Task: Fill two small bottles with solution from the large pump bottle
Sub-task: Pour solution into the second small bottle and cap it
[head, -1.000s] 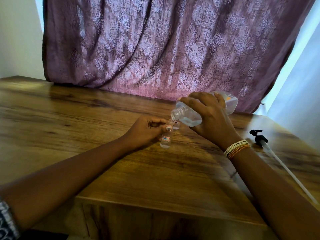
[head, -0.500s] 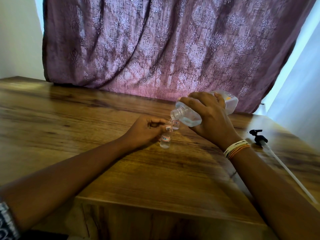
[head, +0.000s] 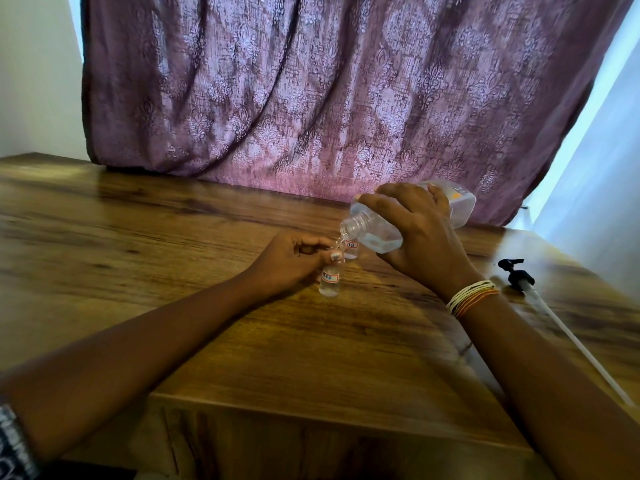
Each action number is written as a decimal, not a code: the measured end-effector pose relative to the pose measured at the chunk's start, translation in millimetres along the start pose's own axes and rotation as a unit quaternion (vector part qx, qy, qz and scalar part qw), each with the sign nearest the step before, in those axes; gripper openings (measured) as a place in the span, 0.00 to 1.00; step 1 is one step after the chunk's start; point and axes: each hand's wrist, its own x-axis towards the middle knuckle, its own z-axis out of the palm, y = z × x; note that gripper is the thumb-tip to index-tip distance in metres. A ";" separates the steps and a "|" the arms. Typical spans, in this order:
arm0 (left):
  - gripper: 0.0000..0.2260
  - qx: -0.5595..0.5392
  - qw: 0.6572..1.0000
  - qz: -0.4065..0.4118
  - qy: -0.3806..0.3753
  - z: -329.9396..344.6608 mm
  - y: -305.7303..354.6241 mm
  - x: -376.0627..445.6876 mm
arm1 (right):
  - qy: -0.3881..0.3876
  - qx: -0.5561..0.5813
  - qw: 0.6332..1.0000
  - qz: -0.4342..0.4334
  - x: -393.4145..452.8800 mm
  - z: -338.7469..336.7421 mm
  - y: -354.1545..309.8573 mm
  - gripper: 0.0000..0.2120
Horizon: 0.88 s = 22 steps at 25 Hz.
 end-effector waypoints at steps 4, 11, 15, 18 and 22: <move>0.06 0.002 1.000 0.001 0.002 -0.3 -0.4 0.1 | -0.002 -0.001 1.000 0.002 0.2 0.1 0.1 0.22; 0.08 -0.026 1.000 -0.003 0.007 -1.8 -7.7 1.3 | -0.005 -0.004 1.000 0.005 -0.6 -1.0 0.1 0.23; 0.10 -0.011 1.000 -0.006 0.008 -1.3 -3.7 -0.5 | -0.004 -0.007 1.000 0.005 -0.4 -0.8 0.7 0.23; 0.09 -0.013 1.000 -0.005 0.007 0.1 -1.5 -1.4 | -0.004 -0.006 1.000 0.007 -0.8 -0.8 1.0 0.23; 0.10 -0.007 1.000 -0.002 0.013 -0.1 -0.8 -2.0 | -0.003 -0.007 1.000 0.005 -0.6 -0.4 0.7 0.23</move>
